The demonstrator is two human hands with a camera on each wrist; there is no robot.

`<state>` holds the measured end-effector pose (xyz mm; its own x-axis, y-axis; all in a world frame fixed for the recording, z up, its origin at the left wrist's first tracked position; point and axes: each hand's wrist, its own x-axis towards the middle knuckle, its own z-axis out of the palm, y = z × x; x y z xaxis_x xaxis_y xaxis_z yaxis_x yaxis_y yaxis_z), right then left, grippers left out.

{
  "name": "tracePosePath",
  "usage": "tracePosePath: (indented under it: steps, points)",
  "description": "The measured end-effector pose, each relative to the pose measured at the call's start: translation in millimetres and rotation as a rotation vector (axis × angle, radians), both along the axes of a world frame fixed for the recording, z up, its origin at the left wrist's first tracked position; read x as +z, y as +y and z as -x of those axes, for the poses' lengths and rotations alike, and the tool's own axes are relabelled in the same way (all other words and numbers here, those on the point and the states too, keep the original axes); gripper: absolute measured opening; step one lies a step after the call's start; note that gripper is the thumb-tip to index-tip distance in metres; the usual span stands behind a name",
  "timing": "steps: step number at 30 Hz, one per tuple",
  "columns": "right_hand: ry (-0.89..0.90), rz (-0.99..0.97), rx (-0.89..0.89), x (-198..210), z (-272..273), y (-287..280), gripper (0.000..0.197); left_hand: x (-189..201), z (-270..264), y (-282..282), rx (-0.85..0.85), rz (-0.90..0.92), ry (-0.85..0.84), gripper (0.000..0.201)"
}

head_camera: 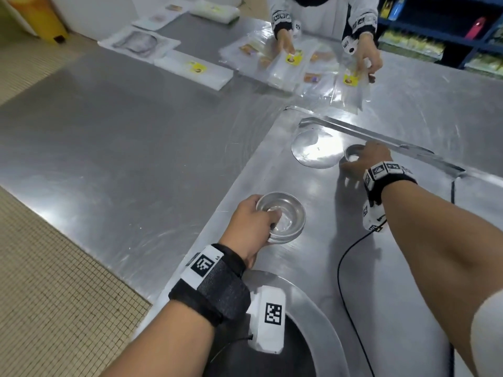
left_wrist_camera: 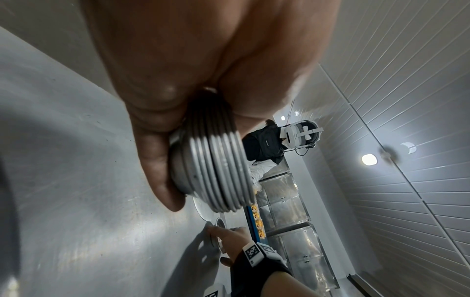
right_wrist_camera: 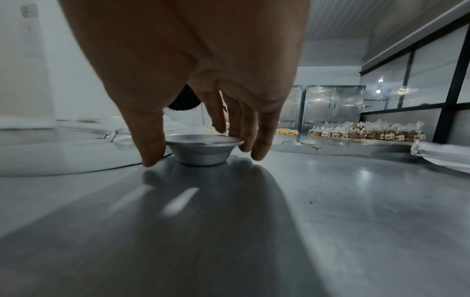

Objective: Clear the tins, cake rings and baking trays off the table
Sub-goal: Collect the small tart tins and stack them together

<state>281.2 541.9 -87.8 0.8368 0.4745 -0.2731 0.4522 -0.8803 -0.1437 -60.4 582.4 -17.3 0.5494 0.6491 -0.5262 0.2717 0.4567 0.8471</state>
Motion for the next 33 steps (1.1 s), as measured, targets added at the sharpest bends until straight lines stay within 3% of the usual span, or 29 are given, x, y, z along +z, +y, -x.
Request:
tracePosePath:
  steps: [4, 8, 14, 18, 21, 26, 30, 33]
  points:
    - [0.047, -0.117, 0.022, -29, -24, -5, 0.064, -1, 2, -4, 0.004, -0.014, -0.001, 0.019]
    - [0.058, -0.181, 0.056, 34, 37, -26, 0.068, 8, 3, -18, 0.007, -0.011, -0.014, 0.024]
    - [0.077, -0.392, 0.151, 63, 87, -70, 0.084, 14, 14, -45, -0.027, -0.080, -0.005, 0.017]
    - [0.107, -0.461, 0.224, 89, 129, -109, 0.089, 19, 21, -70, -0.036, -0.116, -0.008, 0.028]
    - [0.129, -0.536, 0.278, 111, 162, -144, 0.085, 22, 27, -92, -0.045, -0.118, -0.008, 0.033]
    - [0.120, -0.663, 0.391, 146, 215, -199, 0.079, 29, 35, -131, -0.012, -0.046, -0.065, 0.026]
    - [0.150, -0.684, 0.423, 159, 245, -237, 0.084, 35, 37, -158, -0.108, 0.004, -0.134, 0.067]
    - [0.149, -0.639, 0.451, 161, 261, -260, 0.089, 43, 40, -181, -0.170, 0.044, -0.170, 0.071]
